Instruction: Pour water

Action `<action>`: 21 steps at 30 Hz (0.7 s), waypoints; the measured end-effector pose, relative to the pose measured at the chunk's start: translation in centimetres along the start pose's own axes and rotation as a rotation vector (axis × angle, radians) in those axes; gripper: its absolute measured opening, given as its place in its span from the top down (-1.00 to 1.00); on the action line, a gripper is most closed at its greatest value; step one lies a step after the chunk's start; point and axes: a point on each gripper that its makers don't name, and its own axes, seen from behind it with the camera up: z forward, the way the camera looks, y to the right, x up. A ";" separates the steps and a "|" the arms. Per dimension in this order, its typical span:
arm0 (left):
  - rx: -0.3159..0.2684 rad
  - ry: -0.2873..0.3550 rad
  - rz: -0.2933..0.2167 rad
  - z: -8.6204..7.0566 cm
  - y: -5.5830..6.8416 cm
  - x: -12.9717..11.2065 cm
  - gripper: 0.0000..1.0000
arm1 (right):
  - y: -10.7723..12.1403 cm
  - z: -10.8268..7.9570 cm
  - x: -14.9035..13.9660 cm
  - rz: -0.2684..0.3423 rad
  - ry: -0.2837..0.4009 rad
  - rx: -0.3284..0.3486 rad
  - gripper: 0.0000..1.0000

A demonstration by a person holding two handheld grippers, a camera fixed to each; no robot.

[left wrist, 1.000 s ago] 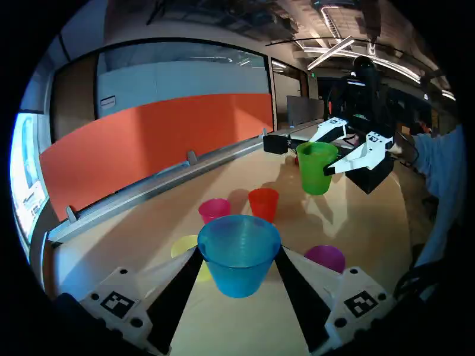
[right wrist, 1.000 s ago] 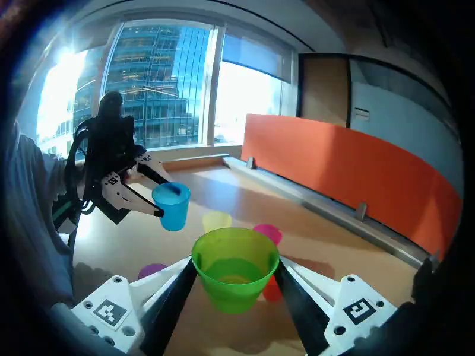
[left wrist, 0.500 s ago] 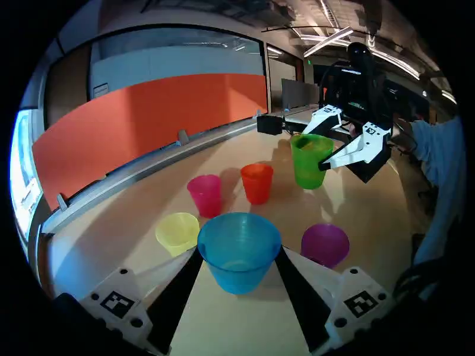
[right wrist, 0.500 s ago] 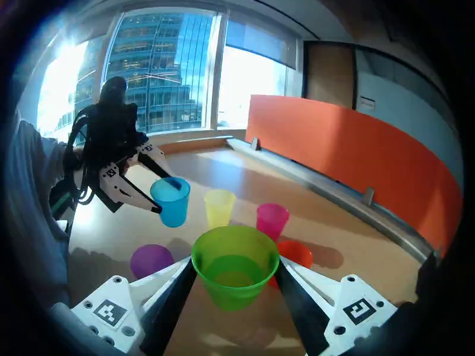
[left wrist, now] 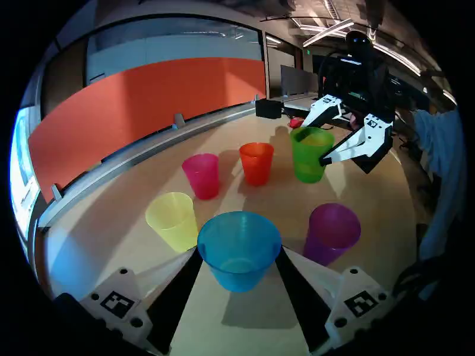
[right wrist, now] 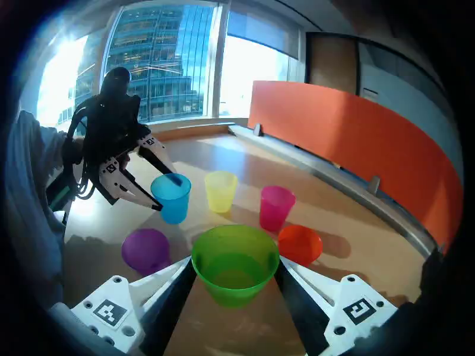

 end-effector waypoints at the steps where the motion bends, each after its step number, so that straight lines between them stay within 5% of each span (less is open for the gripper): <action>1: 0.000 -0.003 0.000 0.1 0.0 -0.1 -0.74 | 0.0 0.1 -0.2 -0.001 -0.004 -0.001 -0.82; 21: -0.014 -0.038 -0.024 1.1 0.1 -2.2 -0.74 | 0.0 1.6 -2.7 -0.007 -0.048 -0.003 -0.82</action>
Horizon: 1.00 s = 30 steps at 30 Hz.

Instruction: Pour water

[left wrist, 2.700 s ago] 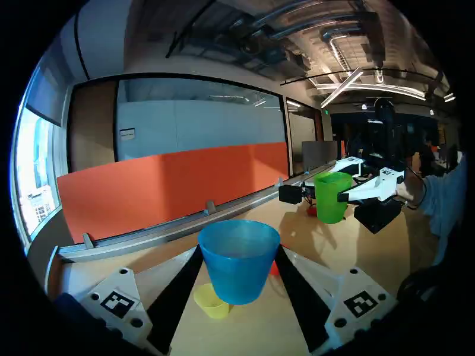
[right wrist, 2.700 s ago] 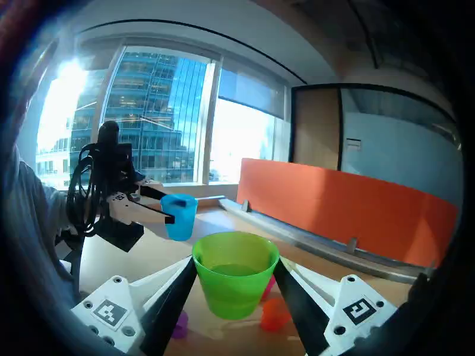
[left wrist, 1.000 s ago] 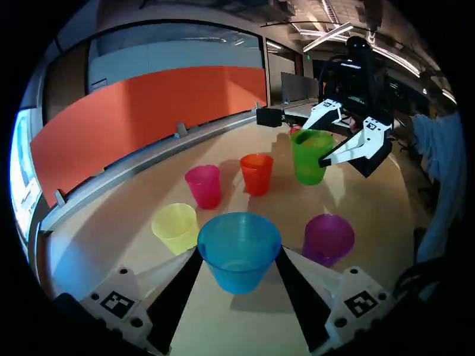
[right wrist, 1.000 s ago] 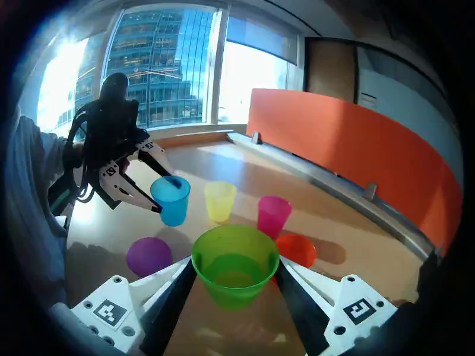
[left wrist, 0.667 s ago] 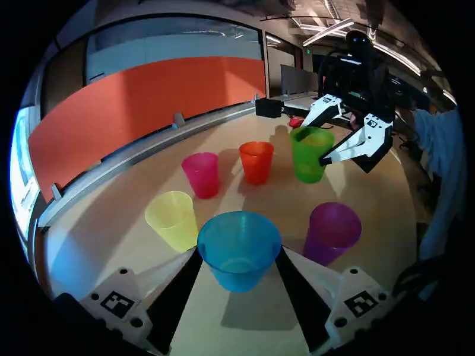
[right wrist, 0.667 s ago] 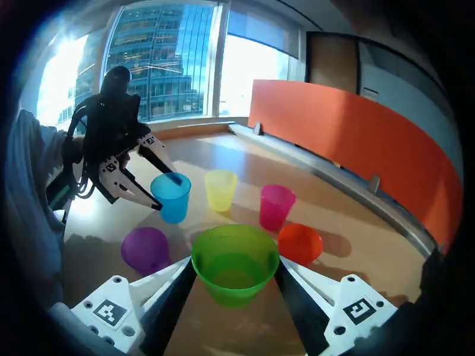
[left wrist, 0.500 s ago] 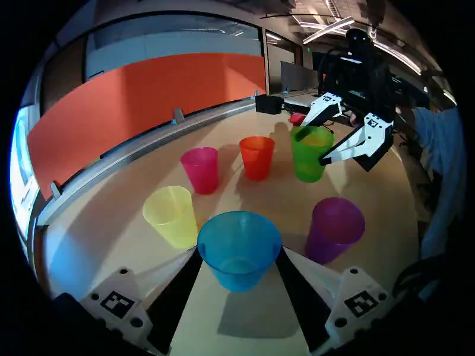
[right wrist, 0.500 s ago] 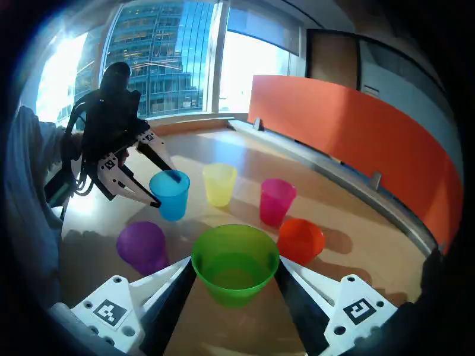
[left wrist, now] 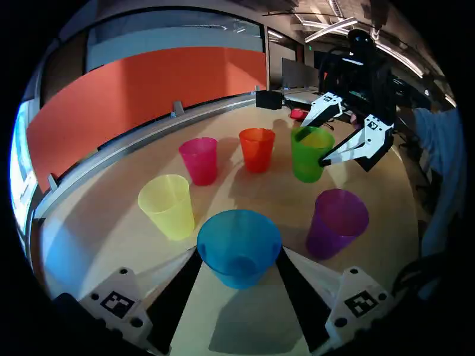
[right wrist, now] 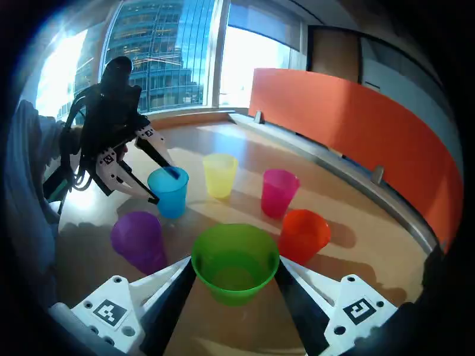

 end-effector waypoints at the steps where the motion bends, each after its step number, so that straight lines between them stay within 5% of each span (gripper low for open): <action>1: 0.000 0.000 -0.002 0.0 0.0 0.0 -0.74 | 0.0 0.0 -0.1 -0.001 -0.001 0.000 -0.82; 30: 0.013 -0.024 -0.025 -0.7 -0.2 -1.8 -0.90 | -1.1 1.7 -2.7 0.040 -0.017 0.003 -0.82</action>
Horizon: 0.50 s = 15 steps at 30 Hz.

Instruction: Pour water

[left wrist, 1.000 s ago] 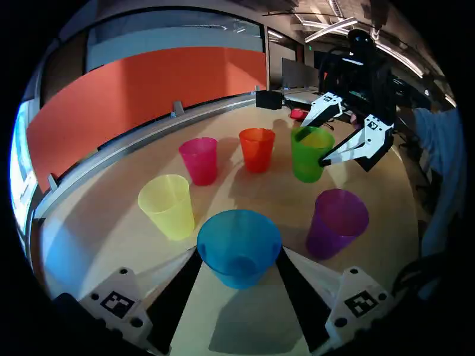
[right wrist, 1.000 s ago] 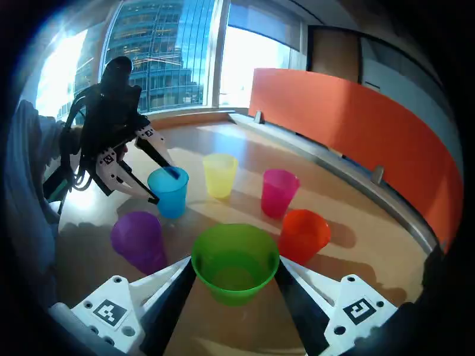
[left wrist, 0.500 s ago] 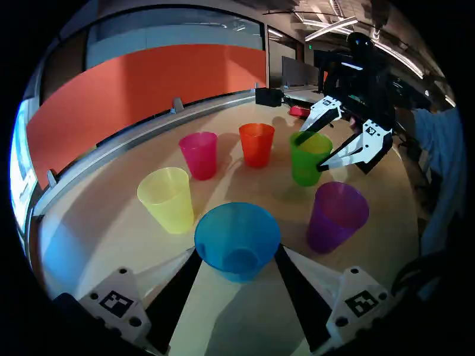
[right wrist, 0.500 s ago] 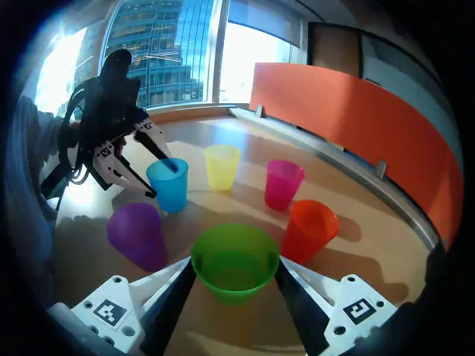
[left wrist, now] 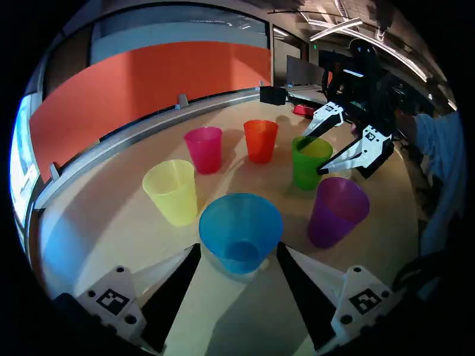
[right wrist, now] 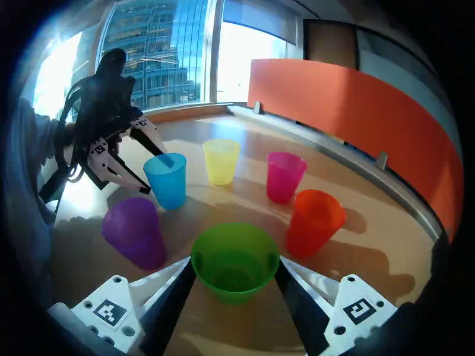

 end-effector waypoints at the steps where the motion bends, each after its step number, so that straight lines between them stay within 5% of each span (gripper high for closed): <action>1: 0.002 0.000 0.000 -0.1 0.0 0.0 -0.90 | 0.0 0.0 0.0 0.001 -0.001 0.000 -0.82; 15: 0.016 0.006 -0.005 -0.9 -0.1 0.1 -0.90 | -0.1 -0.7 -0.7 0.042 -0.007 -0.011 -1.00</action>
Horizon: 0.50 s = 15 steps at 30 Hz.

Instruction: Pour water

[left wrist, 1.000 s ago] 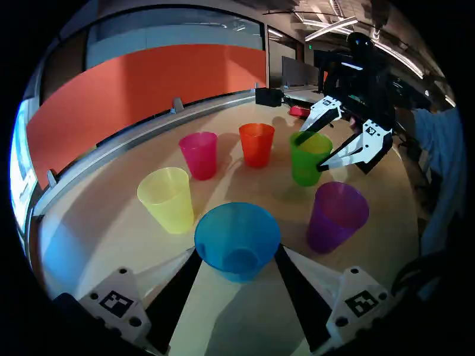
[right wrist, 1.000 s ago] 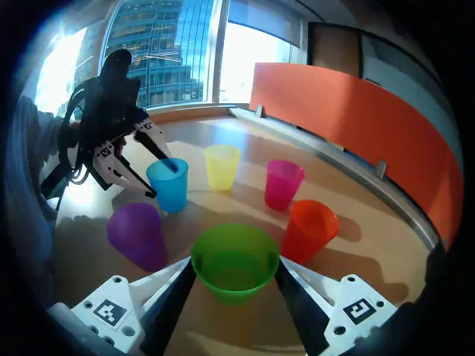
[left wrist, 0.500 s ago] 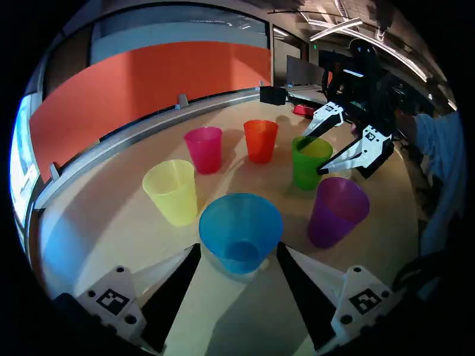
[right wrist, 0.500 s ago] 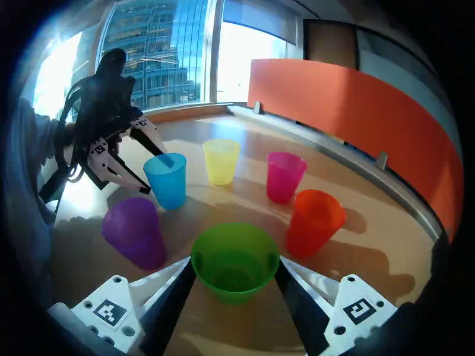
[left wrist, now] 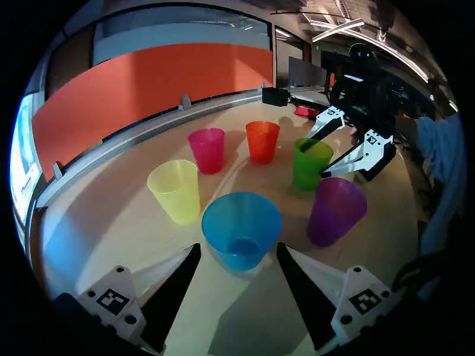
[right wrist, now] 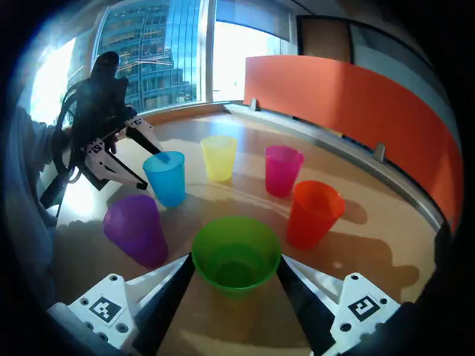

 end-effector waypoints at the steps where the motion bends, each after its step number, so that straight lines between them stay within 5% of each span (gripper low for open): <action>1: 0.004 0.002 0.000 -0.1 0.0 0.0 -0.90 | 0.0 -0.2 0.0 0.003 0.002 -0.003 -1.00; 15: 0.077 0.033 -0.019 -3.1 -0.6 -0.4 -0.90 | 1.1 -4.6 -1.2 0.035 0.044 -0.096 -0.99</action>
